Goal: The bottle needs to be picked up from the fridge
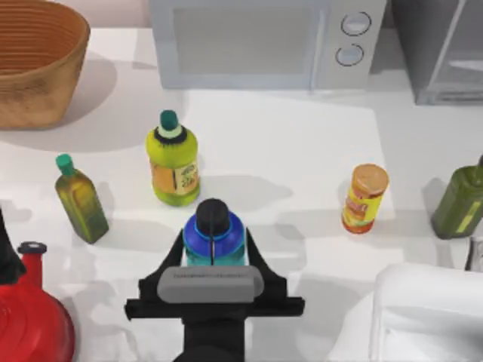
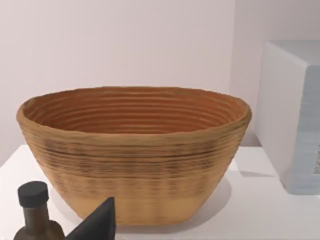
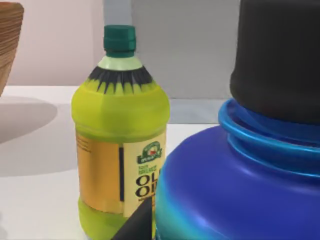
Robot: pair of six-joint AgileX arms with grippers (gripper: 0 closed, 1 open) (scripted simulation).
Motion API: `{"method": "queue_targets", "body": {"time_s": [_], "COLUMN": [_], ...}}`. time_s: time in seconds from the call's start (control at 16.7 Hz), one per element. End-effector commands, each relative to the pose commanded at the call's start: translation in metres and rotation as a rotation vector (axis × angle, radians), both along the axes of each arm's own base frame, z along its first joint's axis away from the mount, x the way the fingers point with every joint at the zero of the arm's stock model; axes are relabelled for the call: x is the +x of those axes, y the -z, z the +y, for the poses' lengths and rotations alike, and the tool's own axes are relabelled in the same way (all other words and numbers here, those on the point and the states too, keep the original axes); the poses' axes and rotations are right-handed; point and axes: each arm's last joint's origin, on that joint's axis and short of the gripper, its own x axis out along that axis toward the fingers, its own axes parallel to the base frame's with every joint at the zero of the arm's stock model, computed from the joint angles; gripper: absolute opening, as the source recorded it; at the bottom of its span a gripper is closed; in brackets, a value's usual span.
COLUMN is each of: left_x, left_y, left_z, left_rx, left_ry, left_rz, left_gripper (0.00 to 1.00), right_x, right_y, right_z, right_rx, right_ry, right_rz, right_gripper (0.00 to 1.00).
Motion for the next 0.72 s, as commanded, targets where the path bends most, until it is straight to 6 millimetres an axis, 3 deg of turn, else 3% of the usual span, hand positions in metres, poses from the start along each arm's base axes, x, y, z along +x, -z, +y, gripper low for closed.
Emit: {"method": "queue_targets", "body": {"time_s": [0.54,0.72], "left_x": [0.0000,0.0000], "left_y": [0.0000,0.0000], "left_z": [0.0000,0.0000], "left_rx": [0.000,0.000], "left_ry": [0.000,0.000], "left_rz": [0.000,0.000], "left_gripper": [1.00,1.00], "right_x": [0.0000,0.0000], "right_y": [0.0000,0.0000], "right_z": [0.0000,0.0000], "right_rx": [0.000,0.000], "right_ry": [0.000,0.000], "right_rz": [0.000,0.000], "right_gripper": [0.98,1.00]}}
